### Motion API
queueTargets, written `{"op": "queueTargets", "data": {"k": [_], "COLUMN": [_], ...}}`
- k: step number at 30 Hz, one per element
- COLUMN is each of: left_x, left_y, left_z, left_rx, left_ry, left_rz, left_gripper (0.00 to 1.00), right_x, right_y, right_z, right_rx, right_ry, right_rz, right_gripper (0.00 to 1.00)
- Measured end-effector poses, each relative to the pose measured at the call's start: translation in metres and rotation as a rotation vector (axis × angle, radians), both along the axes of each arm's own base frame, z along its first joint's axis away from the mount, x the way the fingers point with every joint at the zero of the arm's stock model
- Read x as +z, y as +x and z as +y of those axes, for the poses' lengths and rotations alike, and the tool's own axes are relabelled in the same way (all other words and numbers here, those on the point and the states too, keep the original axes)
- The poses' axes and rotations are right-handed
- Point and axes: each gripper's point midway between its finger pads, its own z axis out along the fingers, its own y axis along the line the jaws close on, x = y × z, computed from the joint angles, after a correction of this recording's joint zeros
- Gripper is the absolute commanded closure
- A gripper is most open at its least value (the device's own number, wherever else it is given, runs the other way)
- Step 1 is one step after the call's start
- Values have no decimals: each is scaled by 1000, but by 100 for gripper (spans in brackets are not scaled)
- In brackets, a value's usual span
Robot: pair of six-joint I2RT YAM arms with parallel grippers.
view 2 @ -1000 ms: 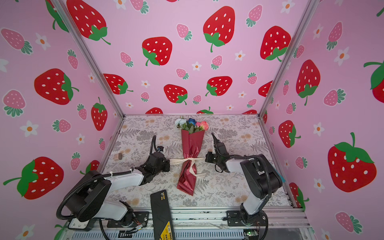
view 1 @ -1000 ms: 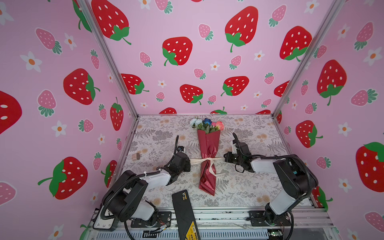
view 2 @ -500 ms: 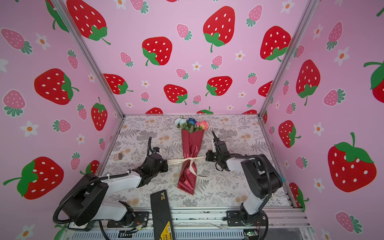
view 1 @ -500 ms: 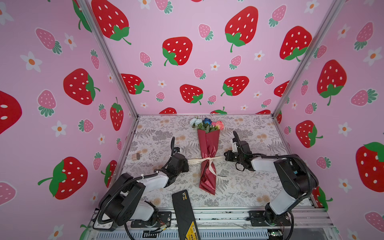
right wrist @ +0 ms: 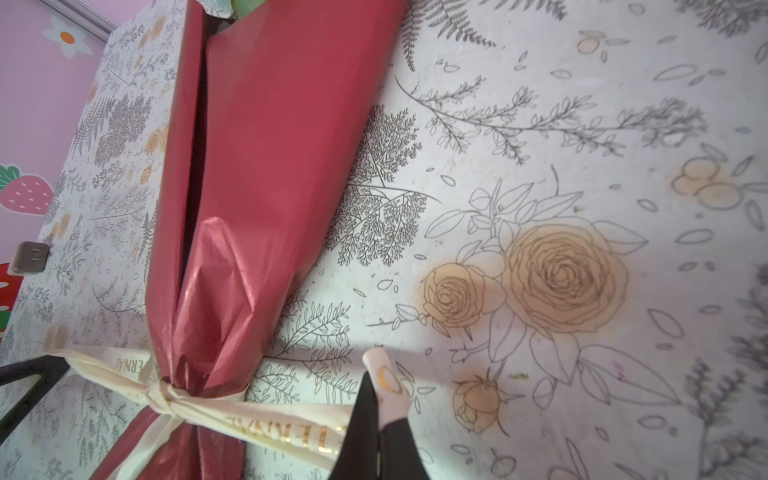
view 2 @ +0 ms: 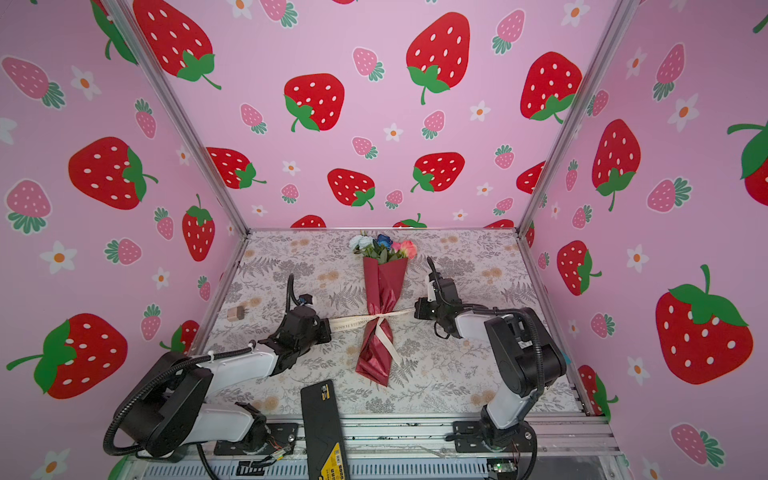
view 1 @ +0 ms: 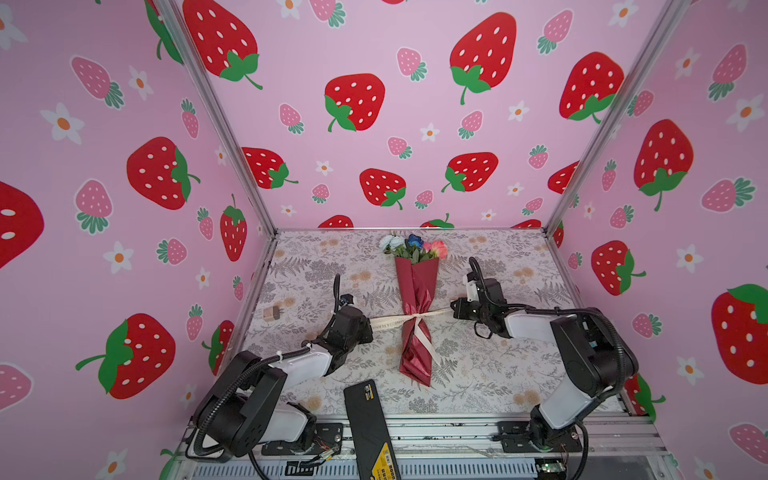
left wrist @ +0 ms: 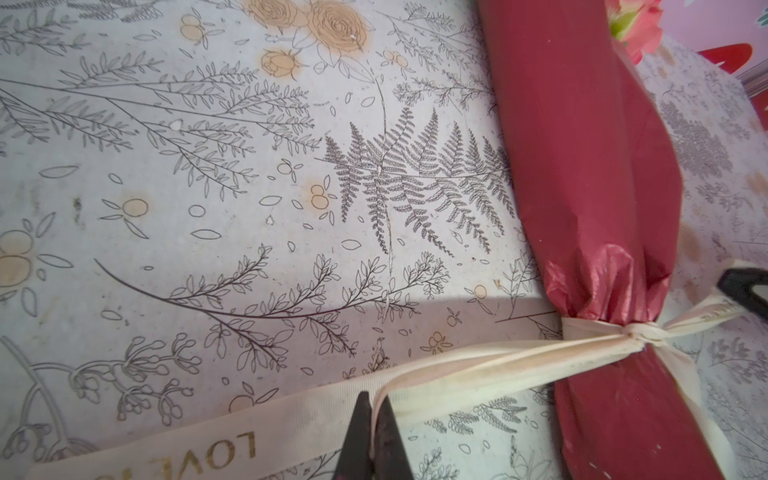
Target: Tie the bouquet of fake flowers
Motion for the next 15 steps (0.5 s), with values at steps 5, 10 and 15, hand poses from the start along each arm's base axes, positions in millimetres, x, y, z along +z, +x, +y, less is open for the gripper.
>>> {"op": "queueTargets", "data": {"k": [5, 10, 15], "left_x": [0, 1, -2], "left_y": [2, 4, 6], "left_z": [-3, -2, 0], "left_rx": [-8, -5, 15], "left_ry": [-15, -15, -36], "left_rz": [-6, -9, 7], "left_gripper": [100, 100, 100], "right_x": [4, 4, 2], "right_y": [7, 7, 9], "right_z": [1, 0, 0], "right_rx": [18, 26, 31], "right_ry": [-7, -25, -37], "right_rz": [-11, -8, 3], "right_gripper": [100, 100, 100]}}
